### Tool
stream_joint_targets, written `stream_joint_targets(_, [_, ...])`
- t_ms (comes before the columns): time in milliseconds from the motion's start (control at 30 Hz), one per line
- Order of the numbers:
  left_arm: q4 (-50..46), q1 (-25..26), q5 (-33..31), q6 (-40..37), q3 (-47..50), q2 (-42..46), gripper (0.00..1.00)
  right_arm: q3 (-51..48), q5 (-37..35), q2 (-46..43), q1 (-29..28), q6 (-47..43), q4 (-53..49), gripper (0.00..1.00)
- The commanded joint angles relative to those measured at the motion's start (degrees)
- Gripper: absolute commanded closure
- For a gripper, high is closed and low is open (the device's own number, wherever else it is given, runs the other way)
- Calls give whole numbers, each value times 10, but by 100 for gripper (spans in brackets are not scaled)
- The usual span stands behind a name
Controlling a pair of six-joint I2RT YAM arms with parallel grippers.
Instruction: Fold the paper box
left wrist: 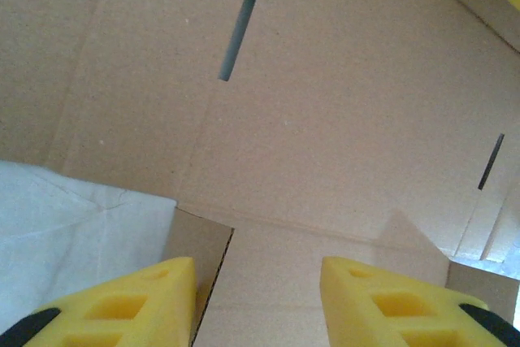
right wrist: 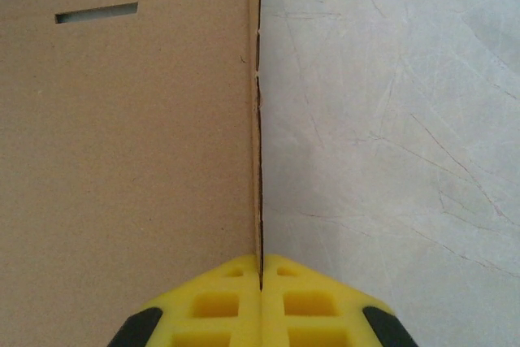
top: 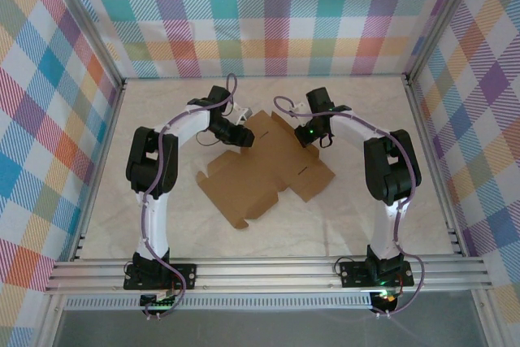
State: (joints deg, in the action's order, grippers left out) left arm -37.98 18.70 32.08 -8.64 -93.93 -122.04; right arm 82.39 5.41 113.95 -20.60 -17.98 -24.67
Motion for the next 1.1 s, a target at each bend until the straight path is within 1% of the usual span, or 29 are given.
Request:
stream_joint_targets(0, [-35,5,24,-8,-2,1,56,14,-1,7,-1,9,0,100])
stream_joint_targets(200, [-54,9,44,-10,-1,-9,54,14,-3,8,-1,10,1,100])
stream_joint_targets(533, [-33,11,36,23,0,-40,52,15,-5,11,-1,12,-1,100])
stream_joint_targets(700, [-37,12,11,32,-4,-52,52,16,-6,13,-1,12,-2,100])
stream_joint_targets(767, [-38,14,-9,38,-6,-58,52,16,-5,14,-1,13,-2,100])
stream_joint_targets(833, [-54,18,-45,47,-16,-69,52,17,2,13,-1,15,-2,100])
stream_joint_targets(900, [-61,22,-63,50,-22,-72,53,18,6,12,0,17,-2,100])
stream_joint_targets(1067, [-38,22,-40,65,-12,-31,53,19,7,11,-1,18,-5,100])
